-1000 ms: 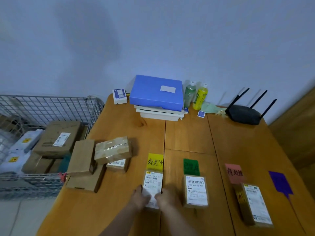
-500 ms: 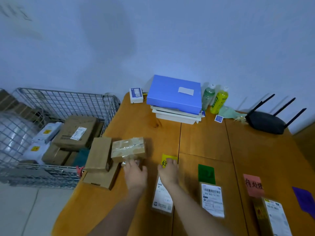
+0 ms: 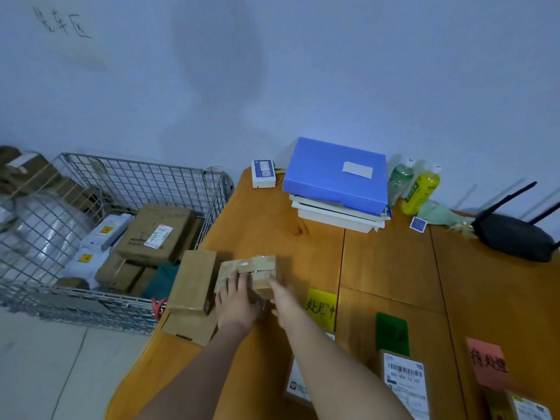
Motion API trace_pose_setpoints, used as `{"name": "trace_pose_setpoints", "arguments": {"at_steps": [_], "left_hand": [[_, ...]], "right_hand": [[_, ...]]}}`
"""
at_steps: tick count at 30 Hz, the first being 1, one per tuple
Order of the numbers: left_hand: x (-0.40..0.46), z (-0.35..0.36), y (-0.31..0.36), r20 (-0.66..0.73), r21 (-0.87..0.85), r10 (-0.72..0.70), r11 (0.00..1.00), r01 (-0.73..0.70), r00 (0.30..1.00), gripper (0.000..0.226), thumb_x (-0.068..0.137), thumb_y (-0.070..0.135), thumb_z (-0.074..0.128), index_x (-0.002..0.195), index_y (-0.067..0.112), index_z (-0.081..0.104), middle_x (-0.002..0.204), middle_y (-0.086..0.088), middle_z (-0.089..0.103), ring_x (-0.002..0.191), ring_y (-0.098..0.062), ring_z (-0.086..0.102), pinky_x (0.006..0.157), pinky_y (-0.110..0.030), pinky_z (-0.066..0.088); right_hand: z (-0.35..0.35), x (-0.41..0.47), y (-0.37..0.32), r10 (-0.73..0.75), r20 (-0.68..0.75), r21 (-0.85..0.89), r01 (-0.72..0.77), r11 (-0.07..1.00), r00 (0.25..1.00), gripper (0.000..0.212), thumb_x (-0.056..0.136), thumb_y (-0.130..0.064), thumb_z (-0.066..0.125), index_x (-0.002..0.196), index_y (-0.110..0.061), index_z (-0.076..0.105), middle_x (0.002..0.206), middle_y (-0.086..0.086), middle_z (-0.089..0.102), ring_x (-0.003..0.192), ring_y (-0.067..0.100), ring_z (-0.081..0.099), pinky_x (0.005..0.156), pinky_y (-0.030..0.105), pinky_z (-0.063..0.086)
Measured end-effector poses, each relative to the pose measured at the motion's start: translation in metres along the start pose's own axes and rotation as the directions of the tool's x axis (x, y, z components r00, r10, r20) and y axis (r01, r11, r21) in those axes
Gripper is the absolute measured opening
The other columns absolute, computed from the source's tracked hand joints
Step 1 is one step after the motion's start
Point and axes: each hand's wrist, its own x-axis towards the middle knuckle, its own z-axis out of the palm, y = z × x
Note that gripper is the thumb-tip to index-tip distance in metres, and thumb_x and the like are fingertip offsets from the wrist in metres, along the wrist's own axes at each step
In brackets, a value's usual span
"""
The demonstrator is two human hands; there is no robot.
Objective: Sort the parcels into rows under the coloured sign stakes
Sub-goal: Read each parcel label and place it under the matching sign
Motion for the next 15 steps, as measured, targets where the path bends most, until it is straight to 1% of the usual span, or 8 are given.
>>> {"name": "trace_pose_setpoints", "arguments": {"at_steps": [2, 5, 8, 10, 11, 12, 13, 15], "left_hand": [[-0.004, -0.003, 0.0, -0.052, 0.055, 0.051, 0.997, -0.048, 0.997, 0.081, 0.082, 0.042, 0.06, 0.149, 0.026, 0.017, 0.159, 0.0, 0.013, 0.148, -0.026, 0.005, 0.121, -0.046, 0.008], [-0.006, -0.017, 0.007, -0.146, 0.173, 0.124, 0.98, -0.098, 0.982, 0.086, 0.08, 0.043, 0.062, 0.15, 0.026, 0.015, 0.158, -0.001, 0.017, 0.147, -0.027, 0.008, 0.119, -0.05, 0.005], [-0.004, -0.043, 0.023, -0.262, 0.155, 0.174, 0.978, -0.137, 0.949, 0.076, 0.081, 0.039, 0.063, 0.146, 0.024, 0.028, 0.149, -0.002, 0.038, 0.139, -0.028, 0.03, 0.114, -0.049, 0.027], [-0.006, -0.062, 0.035, -0.273, -0.068, 0.151, 0.982, -0.176, 0.95, 0.072, 0.075, 0.045, 0.064, 0.139, 0.026, 0.036, 0.129, 0.001, 0.057, 0.119, -0.025, 0.053, 0.097, -0.045, 0.048], [-0.006, -0.071, 0.041, -0.237, -0.313, 0.101, 0.934, -0.175, 0.966, 0.068, 0.075, 0.045, 0.064, 0.135, 0.027, 0.038, 0.117, 0.002, 0.064, 0.106, -0.023, 0.062, 0.087, -0.044, 0.055], [-0.009, -0.081, 0.05, -0.143, -0.583, 0.039, 0.804, -0.117, 0.989, 0.062, 0.078, 0.04, 0.064, 0.133, 0.026, 0.04, 0.109, 0.001, 0.066, 0.096, -0.023, 0.066, 0.078, -0.043, 0.058], [-0.011, -0.088, 0.057, -0.028, -0.793, -0.005, 0.609, -0.019, 1.0, 0.054, 0.084, 0.036, 0.061, 0.133, 0.021, 0.042, 0.107, -0.002, 0.067, 0.09, -0.025, 0.068, 0.072, -0.042, 0.059], [-0.013, -0.101, 0.07, 0.152, -0.95, 0.005, 0.275, 0.145, 0.988, 0.04, 0.092, 0.035, 0.049, 0.124, 0.011, 0.052, 0.101, -0.012, 0.068, 0.082, -0.029, 0.066, 0.065, -0.037, 0.054]], "right_hand": [[-0.003, -0.004, -0.01, -0.025, 0.016, 0.024, 0.025, 0.999, 1.0, 0.045, 0.083, -0.041, 0.064, 0.113, -0.014, 0.043, 0.109, 0.008, 0.056, 0.087, 0.02, 0.055, 0.059, 0.027, 0.043], [-0.009, -0.024, -0.035, -0.081, 0.057, -0.012, 0.082, 0.997, 0.995, 0.05, 0.08, -0.048, 0.062, 0.115, -0.016, 0.045, 0.112, 0.009, 0.058, 0.077, 0.015, 0.051, 0.058, 0.024, 0.042], [-0.018, -0.049, -0.063, -0.135, 0.144, -0.107, 0.151, 0.983, 0.98, 0.042, 0.078, -0.061, 0.057, 0.098, -0.025, 0.047, 0.087, 0.004, 0.056, 0.063, 0.012, 0.045, 0.061, 0.024, 0.042], [-0.028, -0.068, -0.082, -0.218, 0.185, -0.13, 0.243, 0.961, 0.958, 0.05, 0.08, -0.067, 0.048, 0.095, -0.02, 0.053, 0.072, -0.001, 0.051, 0.058, 0.01, 0.045, 0.058, 0.022, 0.041], [-0.034, -0.075, -0.09, -0.271, 0.174, -0.121, 0.294, 0.948, 0.947, 0.053, 0.083, -0.066, 0.044, 0.096, -0.016, 0.056, 0.07, -0.002, 0.05, 0.058, 0.01, 0.046, 0.056, 0.021, 0.04], [-0.04, -0.079, -0.098, -0.323, 0.139, -0.097, 0.337, 0.936, 0.936, 0.055, 0.087, -0.062, 0.041, 0.098, -0.012, 0.058, 0.07, -0.001, 0.052, 0.059, 0.011, 0.047, 0.056, 0.021, 0.04], [-0.048, -0.084, -0.105, -0.37, 0.093, -0.063, 0.376, 0.924, 0.924, 0.055, 0.09, -0.058, 0.038, 0.101, -0.008, 0.059, 0.074, 0.0, 0.054, 0.062, 0.011, 0.049, 0.058, 0.022, 0.041], [-0.065, -0.096, -0.118, -0.407, 0.046, -0.033, 0.409, 0.912, 0.912, 0.056, 0.094, -0.051, 0.036, 0.114, -0.005, 0.06, 0.093, 0.004, 0.06, 0.077, 0.014, 0.053, 0.069, 0.028, 0.042]]}}
